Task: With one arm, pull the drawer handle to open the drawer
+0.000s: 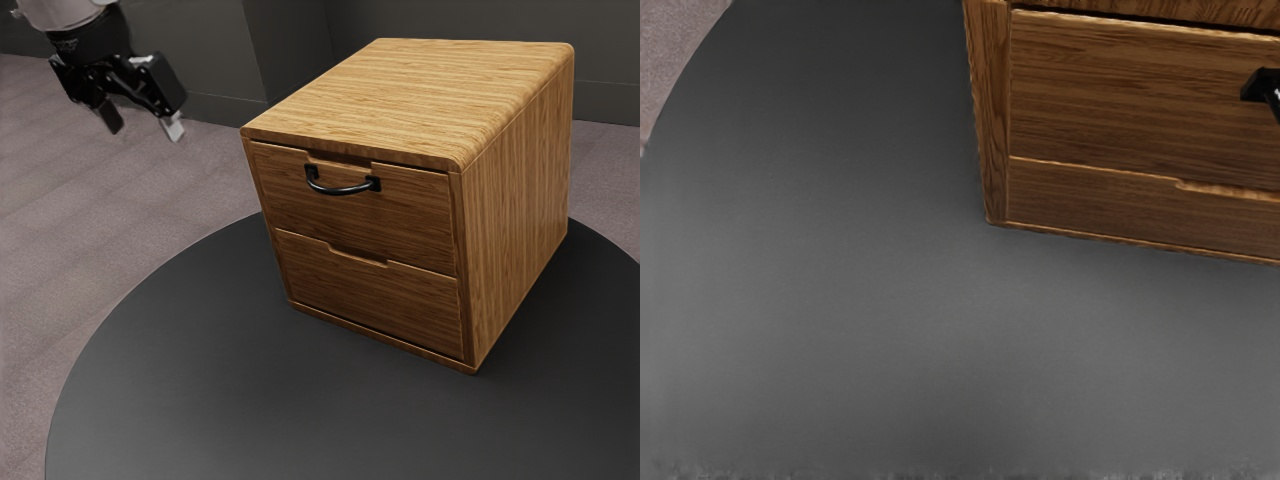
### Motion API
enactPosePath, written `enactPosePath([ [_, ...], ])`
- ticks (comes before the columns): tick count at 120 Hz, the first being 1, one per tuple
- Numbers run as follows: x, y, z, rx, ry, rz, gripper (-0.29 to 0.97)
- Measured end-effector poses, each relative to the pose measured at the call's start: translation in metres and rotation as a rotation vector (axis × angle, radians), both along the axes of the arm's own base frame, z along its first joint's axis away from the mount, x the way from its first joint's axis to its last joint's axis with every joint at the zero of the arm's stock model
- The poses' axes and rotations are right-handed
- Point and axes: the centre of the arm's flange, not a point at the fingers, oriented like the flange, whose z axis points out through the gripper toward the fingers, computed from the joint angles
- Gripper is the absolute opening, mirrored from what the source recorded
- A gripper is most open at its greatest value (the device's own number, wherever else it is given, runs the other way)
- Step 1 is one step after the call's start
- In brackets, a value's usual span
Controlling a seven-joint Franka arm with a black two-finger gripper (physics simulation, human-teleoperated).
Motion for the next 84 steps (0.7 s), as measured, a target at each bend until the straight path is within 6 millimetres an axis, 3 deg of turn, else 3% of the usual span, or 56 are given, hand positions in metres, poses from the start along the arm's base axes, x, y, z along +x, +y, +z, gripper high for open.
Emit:
enactPosePath([
  [13, -0.004, -0.009, 0.0, 0.016, 0.03, -0.01, 0.68],
  [41, -0.006, -0.035, -0.022, -0.026, 0.177, -0.019, 0.68],
  [52, 0.012, -0.043, -0.029, -0.007, 0.142, -0.182, 0.68],
  [69, 0.013, -0.057, -0.041, 0.049, 0.067, -0.446, 0.68],
  [79, 0.009, -0.062, -0.033, 0.094, 0.026, -0.564, 0.68],
  [84, 0.017, -0.057, -0.049, 0.119, 0.036, -0.61, 0.68],
])
